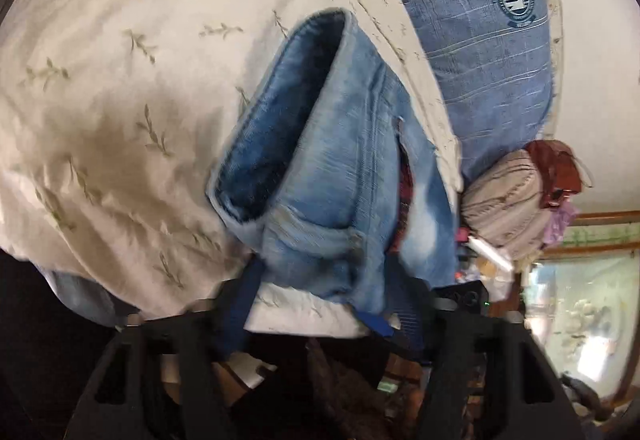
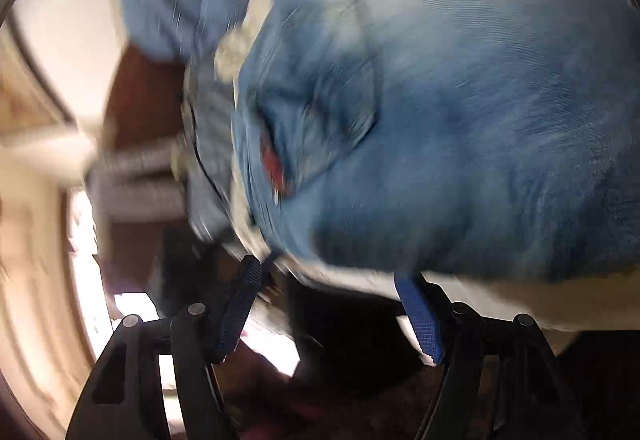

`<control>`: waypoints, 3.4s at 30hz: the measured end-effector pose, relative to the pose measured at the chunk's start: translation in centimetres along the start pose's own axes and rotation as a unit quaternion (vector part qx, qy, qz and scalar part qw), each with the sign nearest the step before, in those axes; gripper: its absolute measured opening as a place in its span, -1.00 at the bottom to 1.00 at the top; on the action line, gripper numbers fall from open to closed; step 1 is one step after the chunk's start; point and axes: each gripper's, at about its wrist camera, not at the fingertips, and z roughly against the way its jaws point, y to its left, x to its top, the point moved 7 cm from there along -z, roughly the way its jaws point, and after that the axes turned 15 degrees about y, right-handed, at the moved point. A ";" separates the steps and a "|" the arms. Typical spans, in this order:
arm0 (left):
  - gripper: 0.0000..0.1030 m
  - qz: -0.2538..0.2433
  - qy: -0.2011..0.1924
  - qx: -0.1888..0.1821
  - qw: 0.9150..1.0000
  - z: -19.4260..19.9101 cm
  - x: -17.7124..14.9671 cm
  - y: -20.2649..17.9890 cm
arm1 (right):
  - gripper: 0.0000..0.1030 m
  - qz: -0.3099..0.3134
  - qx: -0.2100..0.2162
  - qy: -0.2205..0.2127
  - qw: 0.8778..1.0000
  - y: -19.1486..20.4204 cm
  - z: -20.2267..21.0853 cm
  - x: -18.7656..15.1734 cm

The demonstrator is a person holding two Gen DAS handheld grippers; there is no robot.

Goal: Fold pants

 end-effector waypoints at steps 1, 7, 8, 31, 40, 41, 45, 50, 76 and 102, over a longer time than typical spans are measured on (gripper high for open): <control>-0.59 -0.007 -0.007 0.011 1.000 0.3 0.6 -0.4 | -0.08 -0.006 0.010 -0.012 1.000 0.0 0.0 0.4; -0.67 -0.093 -0.100 0.050 0.989 4.6 3.2 -5.7 | -0.73 0.064 -0.002 -0.061 0.996 5.4 0.4 1.8; -0.65 -0.109 -0.106 0.068 0.986 4.9 2.9 -6.1 | -0.73 0.083 -0.011 -0.057 0.995 6.2 0.1 1.7; 0.21 -0.092 -0.009 0.063 0.994 -0.6 1.6 -2.9 | 0.14 -0.103 -0.129 -0.483 0.860 -9.7 34.7 -4.8; 0.08 -0.085 0.002 0.096 0.992 -1.9 1.8 -5.7 | -0.87 -0.049 -0.266 -0.446 0.853 -9.6 35.7 1.2; 0.08 -0.085 0.003 0.097 0.992 -2.1 1.7 -6.0 | -0.87 -0.027 -0.267 -0.458 0.848 -8.1 36.5 1.5; 0.08 -0.073 0.005 0.132 0.989 -3.8 2.2 -5.9 | -0.87 -0.014 -0.278 -0.472 0.836 -6.9 38.7 3.7; 0.06 -0.078 0.020 0.142 0.987 -4.5 2.3 -6.6 | -0.70 -0.067 -0.319 -0.433 0.840 -11.1 37.7 6.0; -0.17 -0.137 0.087 0.159 0.974 -6.9 2.3 -9.5 | -0.50 -0.130 -0.215 -0.493 0.833 -14.2 35.7 -5.3; 0.08 -0.491 0.161 0.287 0.806 -29.0 3.3 -41.2 | 0.14 -0.090 -0.105 -0.529 0.837 -14.0 34.8 -7.2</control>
